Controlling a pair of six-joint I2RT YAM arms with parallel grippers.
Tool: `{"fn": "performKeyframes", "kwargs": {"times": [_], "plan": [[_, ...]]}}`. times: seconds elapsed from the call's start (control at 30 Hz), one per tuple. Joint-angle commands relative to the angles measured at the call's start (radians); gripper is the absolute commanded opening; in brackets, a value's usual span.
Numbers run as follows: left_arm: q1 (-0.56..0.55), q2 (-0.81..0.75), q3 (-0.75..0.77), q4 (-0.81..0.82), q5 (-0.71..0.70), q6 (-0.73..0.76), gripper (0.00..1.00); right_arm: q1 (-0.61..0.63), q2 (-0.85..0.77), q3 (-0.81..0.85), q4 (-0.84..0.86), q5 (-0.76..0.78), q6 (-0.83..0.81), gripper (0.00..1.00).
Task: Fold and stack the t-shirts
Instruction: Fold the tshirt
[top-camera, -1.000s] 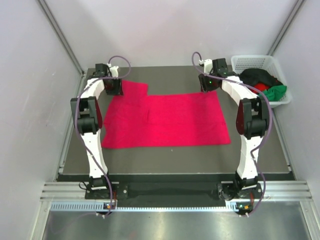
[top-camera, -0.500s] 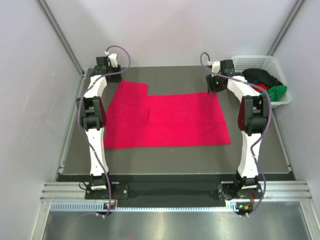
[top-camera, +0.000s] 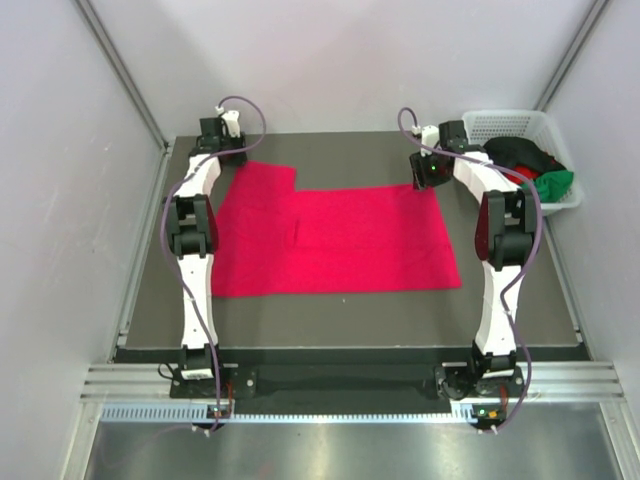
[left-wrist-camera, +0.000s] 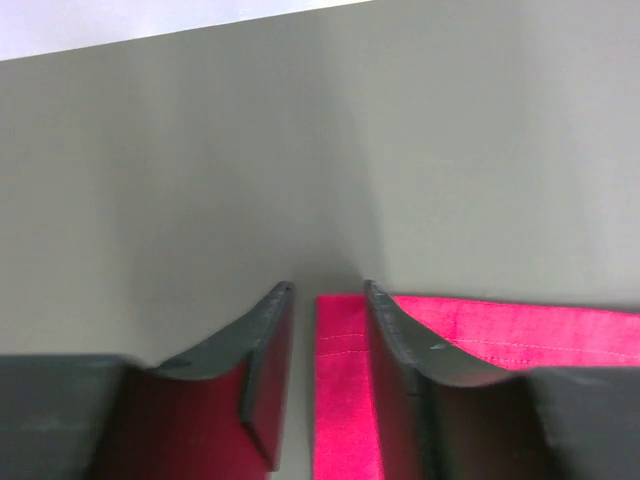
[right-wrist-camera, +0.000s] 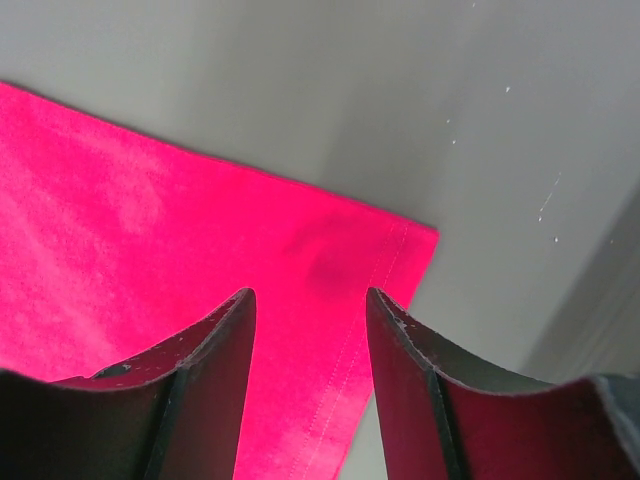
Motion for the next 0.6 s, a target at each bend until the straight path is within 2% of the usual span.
{"fn": "performKeyframes", "kwargs": {"times": [0.0, 0.07, 0.23, 0.33, 0.43, 0.57], "plan": [[-0.003, 0.004, 0.027, 0.009, 0.032, -0.019, 0.38, -0.006, -0.021, 0.012, -0.002, -0.013, -0.010, 0.49], [-0.002, -0.008, 0.010, 0.000, 0.032, -0.025, 0.36, -0.006, -0.024, 0.007, -0.004, -0.009, -0.013, 0.49], [0.000, -0.045, -0.018, 0.000, 0.003, -0.042, 0.47, -0.006, -0.025, 0.006, 0.002, -0.003, -0.018, 0.49], [0.000, -0.056, -0.016, -0.002, 0.006, -0.043, 0.48, -0.006, -0.030, 0.004, 0.002, -0.003, -0.022, 0.49], [0.001, -0.065, -0.018, -0.014, 0.012, -0.043, 0.44, -0.012, -0.033, 0.004, 0.004, -0.001, -0.027, 0.49], [0.001, -0.079, -0.051, -0.030, 0.040, -0.037, 0.30, -0.023, -0.041, -0.008, 0.005, 0.000, -0.025, 0.49]]}}
